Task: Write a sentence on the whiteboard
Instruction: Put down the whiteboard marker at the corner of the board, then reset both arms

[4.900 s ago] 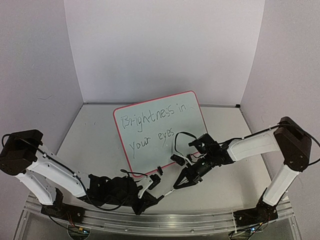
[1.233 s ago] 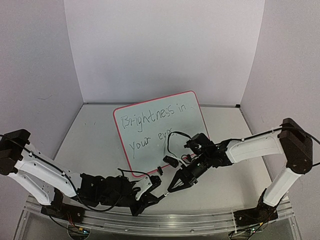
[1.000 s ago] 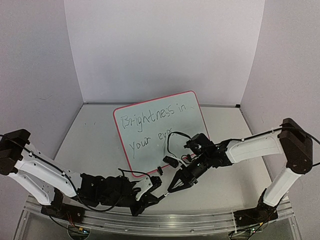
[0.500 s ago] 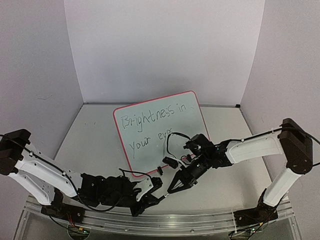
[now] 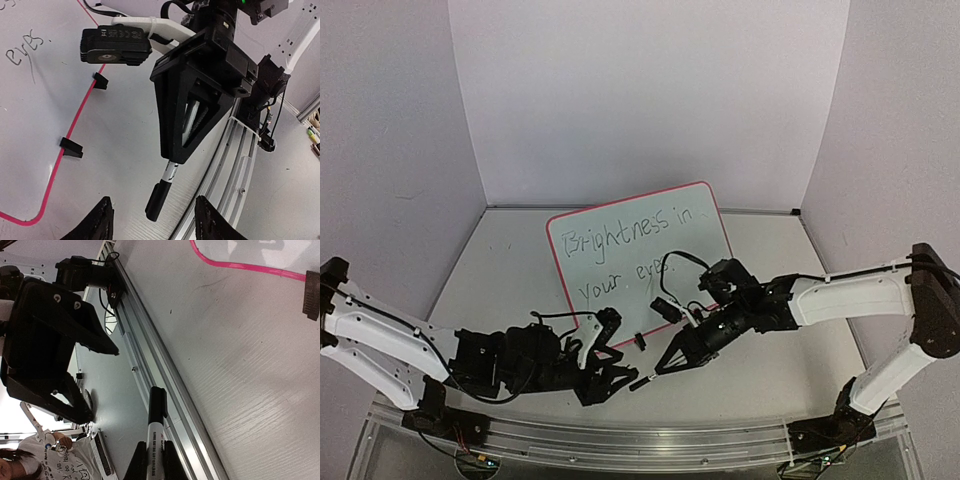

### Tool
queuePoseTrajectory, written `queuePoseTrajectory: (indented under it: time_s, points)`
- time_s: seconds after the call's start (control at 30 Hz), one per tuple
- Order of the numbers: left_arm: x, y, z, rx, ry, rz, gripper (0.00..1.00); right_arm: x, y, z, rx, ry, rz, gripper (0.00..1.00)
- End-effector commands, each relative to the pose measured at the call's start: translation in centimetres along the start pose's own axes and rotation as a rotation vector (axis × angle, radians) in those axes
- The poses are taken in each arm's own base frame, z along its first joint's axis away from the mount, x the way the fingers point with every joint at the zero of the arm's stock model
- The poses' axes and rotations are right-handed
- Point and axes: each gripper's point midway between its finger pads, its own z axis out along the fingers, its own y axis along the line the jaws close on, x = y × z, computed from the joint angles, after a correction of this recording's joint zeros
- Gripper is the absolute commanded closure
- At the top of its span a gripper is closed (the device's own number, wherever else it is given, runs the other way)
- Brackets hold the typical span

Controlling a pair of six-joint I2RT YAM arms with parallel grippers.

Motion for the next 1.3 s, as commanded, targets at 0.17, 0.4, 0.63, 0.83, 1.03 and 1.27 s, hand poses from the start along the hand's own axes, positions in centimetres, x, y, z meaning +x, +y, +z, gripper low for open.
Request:
queuePoseTrajectory:
  time_s: [0.17,0.4,0.63,0.83,1.03,1.27]
  points:
    - [1.0,7.8,-4.6,-0.272,0.017,-0.217,0.36,-3.2,-1.8,-0.1,0.176,-0.129,-0.043,0.95]
    - [1.3,10.7,-6.0,-0.353,0.071,-0.284,0.3,-4.2,-2.8,1.0,0.198,-0.156,-0.039,0.78]
    - [1.6,12.8,-6.4,-0.402,0.104,-0.361,0.28,-5.5,-5.5,-1.1,0.4,-0.259,-0.024,0.47]
    - [2.7,16.1,-7.4,-0.458,0.133,-0.463,0.26,-6.1,-8.1,-5.8,0.549,-0.351,0.019,0.15]
    - [4.4,19.9,-9.5,-0.573,0.114,-0.576,0.26,-6.4,-11.9,-11.5,0.678,-0.466,0.077,0.04]
    - [4.6,25.1,-10.9,-0.637,0.055,-0.663,0.24,-7.8,-16.3,-18.3,0.817,-0.602,0.139,0.02]
